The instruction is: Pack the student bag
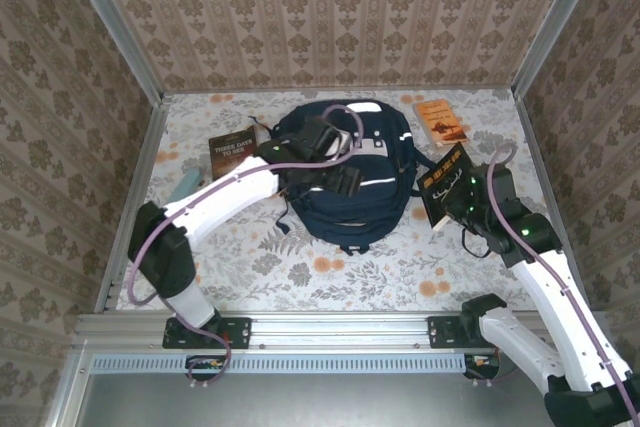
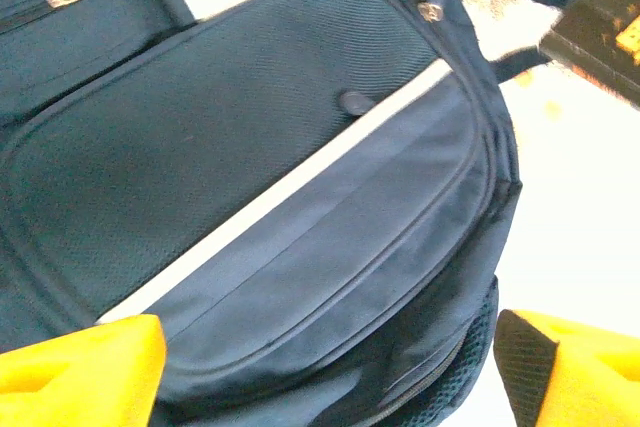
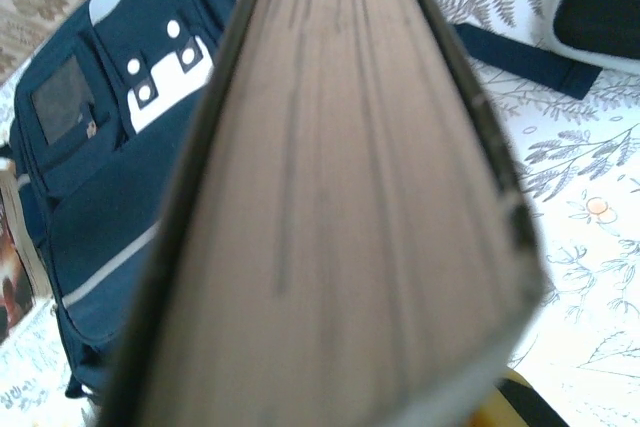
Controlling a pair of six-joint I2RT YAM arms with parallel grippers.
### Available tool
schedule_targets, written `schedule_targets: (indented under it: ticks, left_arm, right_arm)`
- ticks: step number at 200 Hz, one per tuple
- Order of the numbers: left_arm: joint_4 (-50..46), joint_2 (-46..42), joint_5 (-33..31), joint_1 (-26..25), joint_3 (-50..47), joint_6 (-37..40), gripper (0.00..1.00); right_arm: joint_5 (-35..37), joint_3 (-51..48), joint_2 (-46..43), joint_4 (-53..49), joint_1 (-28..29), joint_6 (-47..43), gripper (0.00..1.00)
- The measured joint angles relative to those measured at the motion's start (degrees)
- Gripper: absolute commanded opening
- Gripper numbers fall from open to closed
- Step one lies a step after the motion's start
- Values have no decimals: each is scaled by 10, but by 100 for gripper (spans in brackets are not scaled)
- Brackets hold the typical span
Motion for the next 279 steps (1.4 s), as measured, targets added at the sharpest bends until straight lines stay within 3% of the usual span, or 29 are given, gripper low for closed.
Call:
schedule_targets:
  ticks: [61, 88, 149, 168, 197, 218, 256, 279]
  left_arm:
    - [-84, 176, -6, -57, 145, 168, 83]
    - [-116, 226, -8, -62, 202, 209, 75]
    - [-164, 299, -32, -61, 263, 278, 71]
    - [-175, 318, -47, -61, 278, 297, 60]
    - [-177, 324, -70, -61, 283, 325, 31]
    - [-170, 323, -88, -65, 283, 336, 19]
    - [-120, 284, -118, -66, 250, 350, 5]
    - [-78, 229, -153, -68, 218, 353, 3]
  right_arm:
    - [-33, -18, -23, -10, -55, -7, 0]
    - [-46, -29, -24, -10, -66, -7, 0]
    - [-63, -34, -26, -11, -81, -7, 0]
    - [-66, -34, -28, -11, -82, -6, 0]
    - [-74, -34, -30, -11, -84, -6, 0]
    - [-74, -34, -34, -11, -85, -7, 0]
    - [-64, -28, -52, -35, -85, -18, 0]
    - [-58, -11, -63, -54, -86, -31, 0]
